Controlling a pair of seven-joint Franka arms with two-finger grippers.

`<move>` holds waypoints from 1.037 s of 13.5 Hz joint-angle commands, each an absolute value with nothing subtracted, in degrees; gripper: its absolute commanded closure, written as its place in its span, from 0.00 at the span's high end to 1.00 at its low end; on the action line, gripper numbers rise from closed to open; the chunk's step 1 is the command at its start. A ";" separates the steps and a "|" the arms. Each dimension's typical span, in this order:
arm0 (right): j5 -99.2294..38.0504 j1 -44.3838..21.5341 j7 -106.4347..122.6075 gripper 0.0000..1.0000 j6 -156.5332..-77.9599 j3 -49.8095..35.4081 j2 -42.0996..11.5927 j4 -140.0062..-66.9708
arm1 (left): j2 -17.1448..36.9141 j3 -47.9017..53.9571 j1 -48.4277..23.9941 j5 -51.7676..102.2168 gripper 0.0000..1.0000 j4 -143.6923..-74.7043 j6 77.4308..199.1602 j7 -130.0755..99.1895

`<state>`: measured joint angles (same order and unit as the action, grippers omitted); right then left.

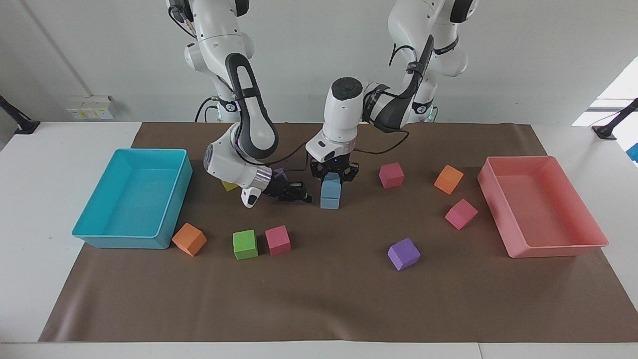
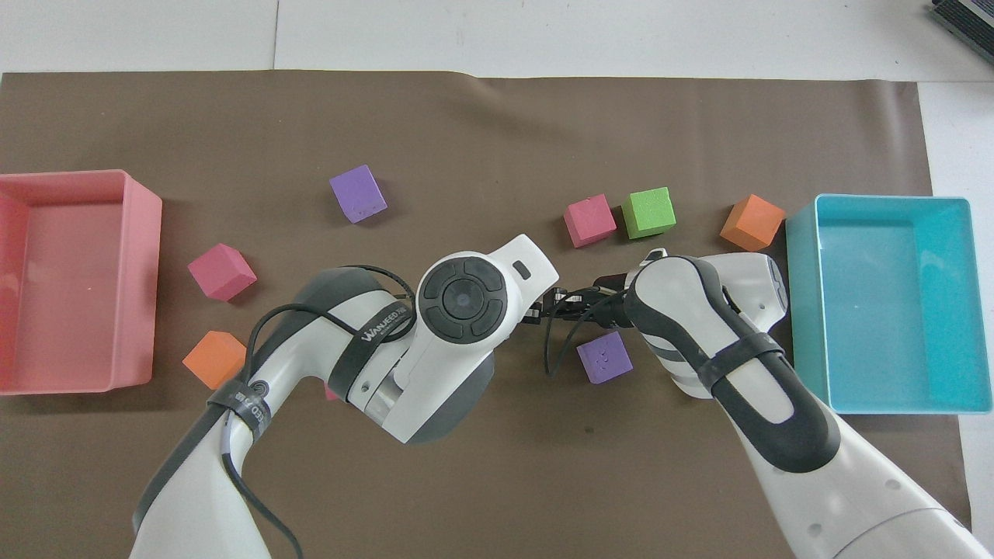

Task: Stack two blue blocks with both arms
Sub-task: 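Lower the cube onto the placed light-blue cube and open the left gripper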

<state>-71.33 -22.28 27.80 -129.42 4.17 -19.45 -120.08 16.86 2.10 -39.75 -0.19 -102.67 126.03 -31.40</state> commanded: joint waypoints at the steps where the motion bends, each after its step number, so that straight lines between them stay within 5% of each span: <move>1: -73.21 -22.24 29.53 0.00 -129.99 3.96 -19.78 -120.06 | 16.44 1.14 -40.87 0.88 0.00 -103.62 127.35 -31.38; 5: -73.21 -22.24 29.44 0.00 -129.99 3.96 -19.78 -120.06 | 16.44 1.23 -40.87 1.85 0.00 -103.80 127.27 -31.29; 6: -73.21 -22.24 29.53 0.00 -129.99 3.96 -19.78 -120.06 | 16.44 1.23 -40.87 1.85 0.07 -103.80 127.27 -31.29; 8: -73.21 -22.24 29.53 0.00 -129.99 3.96 -19.78 -120.06 | 16.35 1.14 -40.78 1.85 0.49 -103.89 127.18 -31.20; 9: -73.21 -22.24 29.53 0.00 -129.99 3.96 -19.78 -120.06 | 16.35 1.23 -40.78 1.85 0.81 -103.89 127.26 -31.03; 10: -73.21 -22.24 29.53 0.00 -129.99 3.96 -19.78 -120.06 | 16.35 1.23 -40.87 1.85 0.94 -103.89 127.27 -30.94; 14: -73.21 -22.24 29.44 0.00 -129.99 3.96 -19.78 -120.06 | 16.26 1.14 -40.87 1.85 0.96 -104.06 127.09 -30.94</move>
